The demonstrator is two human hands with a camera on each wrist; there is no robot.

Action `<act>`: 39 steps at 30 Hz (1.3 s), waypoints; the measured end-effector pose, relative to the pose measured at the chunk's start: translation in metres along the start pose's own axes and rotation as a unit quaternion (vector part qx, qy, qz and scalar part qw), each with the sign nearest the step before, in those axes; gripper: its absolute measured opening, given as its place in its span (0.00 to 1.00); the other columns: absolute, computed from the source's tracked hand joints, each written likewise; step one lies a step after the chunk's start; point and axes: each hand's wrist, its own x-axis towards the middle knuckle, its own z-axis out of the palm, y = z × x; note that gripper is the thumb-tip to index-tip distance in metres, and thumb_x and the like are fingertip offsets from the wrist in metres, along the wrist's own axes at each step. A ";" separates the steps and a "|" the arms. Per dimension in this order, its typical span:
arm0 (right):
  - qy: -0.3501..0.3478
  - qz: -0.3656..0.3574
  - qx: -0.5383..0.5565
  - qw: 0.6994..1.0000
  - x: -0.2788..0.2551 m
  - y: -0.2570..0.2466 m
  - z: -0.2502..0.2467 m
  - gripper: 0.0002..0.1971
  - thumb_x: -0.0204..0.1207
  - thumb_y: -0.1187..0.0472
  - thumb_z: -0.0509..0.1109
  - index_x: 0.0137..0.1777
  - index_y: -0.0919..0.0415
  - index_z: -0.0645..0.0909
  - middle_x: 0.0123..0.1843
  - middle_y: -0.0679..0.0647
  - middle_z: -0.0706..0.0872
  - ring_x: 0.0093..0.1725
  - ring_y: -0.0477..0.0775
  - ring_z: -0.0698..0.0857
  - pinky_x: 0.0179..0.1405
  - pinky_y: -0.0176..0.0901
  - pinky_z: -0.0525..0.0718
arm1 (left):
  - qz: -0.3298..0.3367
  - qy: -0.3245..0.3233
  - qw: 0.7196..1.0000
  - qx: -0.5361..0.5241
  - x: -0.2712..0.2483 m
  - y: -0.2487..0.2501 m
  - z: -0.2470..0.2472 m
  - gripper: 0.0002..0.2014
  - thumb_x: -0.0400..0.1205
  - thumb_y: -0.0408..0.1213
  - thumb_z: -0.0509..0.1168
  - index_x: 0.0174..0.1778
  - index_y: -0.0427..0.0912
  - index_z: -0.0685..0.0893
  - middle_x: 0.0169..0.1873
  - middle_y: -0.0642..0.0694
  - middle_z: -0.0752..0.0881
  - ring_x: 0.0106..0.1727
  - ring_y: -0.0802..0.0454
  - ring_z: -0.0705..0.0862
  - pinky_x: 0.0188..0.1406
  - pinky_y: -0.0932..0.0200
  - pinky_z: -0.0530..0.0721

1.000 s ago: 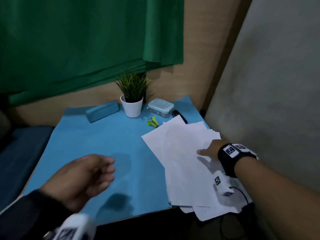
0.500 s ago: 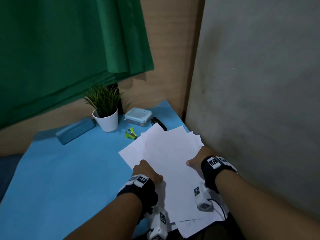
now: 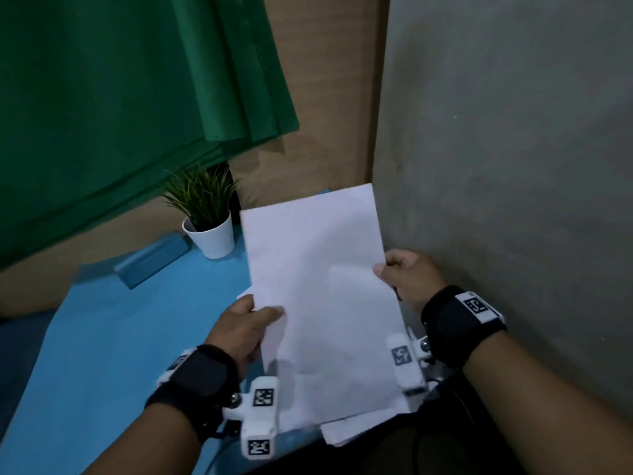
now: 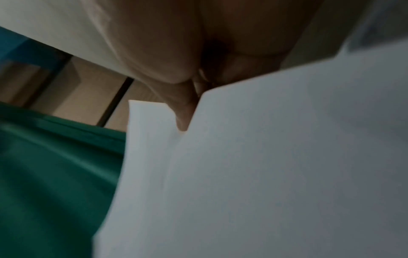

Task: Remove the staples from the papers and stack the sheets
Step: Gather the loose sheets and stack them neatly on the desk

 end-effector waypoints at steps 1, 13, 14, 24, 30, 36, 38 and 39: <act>-0.035 0.004 -0.001 0.999 -0.005 -0.001 0.011 0.13 0.77 0.68 0.71 0.30 0.62 0.78 0.21 0.43 0.76 0.22 0.40 0.72 0.27 0.33 0.73 | 0.005 -0.001 1.000 0.000 -0.007 0.004 -0.013 0.08 0.76 0.29 0.74 0.49 0.32 0.85 0.39 0.30 0.88 0.31 0.43 0.85 0.29 0.57 0.82; -0.016 0.150 -0.462 0.874 0.006 0.048 -0.002 0.43 0.55 0.23 0.68 0.63 0.53 0.79 0.67 0.54 0.80 0.62 0.61 0.81 0.60 0.49 0.80 | 0.018 0.134 0.987 0.085 -0.036 -0.018 -0.128 0.12 0.85 0.22 0.63 0.64 0.25 0.82 0.48 0.35 0.91 0.36 0.48 0.89 0.27 0.72 0.85; 0.008 0.132 -0.480 0.867 0.003 0.046 0.007 0.43 0.57 0.24 0.67 0.65 0.54 0.77 0.70 0.56 0.76 0.67 0.62 0.76 0.65 0.54 0.78 | 0.016 0.135 0.987 0.087 -0.034 -0.023 -0.130 0.12 0.86 0.23 0.63 0.64 0.26 0.83 0.52 0.33 0.90 0.41 0.45 0.88 0.31 0.70 0.87; -0.267 -0.117 -0.283 0.914 -0.092 -0.005 0.006 0.38 0.55 0.26 0.73 0.66 0.38 0.79 0.65 0.33 0.81 0.66 0.32 0.76 0.68 0.35 0.74 | 0.007 0.185 0.970 0.158 -0.040 -0.015 -0.135 0.15 0.85 0.33 0.69 0.33 0.41 0.76 0.30 0.40 0.83 0.28 0.49 0.77 0.17 0.71 0.73; -0.218 -0.401 -0.565 0.687 -0.104 0.039 0.036 0.24 0.57 0.49 0.80 0.56 0.48 0.83 0.45 0.46 0.86 0.50 0.55 0.86 0.71 0.62 0.63 | -0.004 0.160 0.970 0.186 -0.026 -0.013 -0.131 0.07 0.84 0.35 0.69 0.46 0.34 0.83 0.43 0.36 0.88 0.39 0.41 0.85 0.29 0.69 0.84; -0.223 -0.478 -0.467 0.710 -0.089 0.050 0.033 0.10 0.58 0.69 0.71 0.33 0.51 0.85 0.35 0.46 0.84 0.35 0.52 0.83 0.58 0.53 0.76 | -0.025 0.142 0.970 0.198 -0.019 -0.009 -0.141 0.08 0.85 0.33 0.68 0.49 0.30 0.83 0.21 0.43 0.81 0.16 0.53 0.77 0.11 0.70 0.70; -0.229 -0.443 -0.447 0.743 -0.090 0.049 0.033 0.11 0.56 0.69 0.70 0.34 0.53 0.86 0.36 0.48 0.86 0.34 0.54 0.85 0.40 0.43 0.83 | -0.037 0.136 0.985 0.096 -0.018 0.001 -0.145 0.05 0.86 0.28 0.64 0.56 0.33 0.83 0.34 0.42 0.84 0.28 0.52 0.83 0.22 0.66 0.82; -0.223 -0.418 -0.439 0.763 -0.091 0.049 0.034 0.10 0.57 0.68 0.69 0.35 0.54 0.87 0.37 0.48 0.86 0.34 0.54 0.85 0.33 0.40 0.84 | -0.034 0.143 0.988 0.049 -0.015 0.003 -0.149 0.05 0.86 0.27 0.63 0.55 0.34 0.82 0.39 0.41 0.82 0.34 0.50 0.82 0.30 0.62 0.85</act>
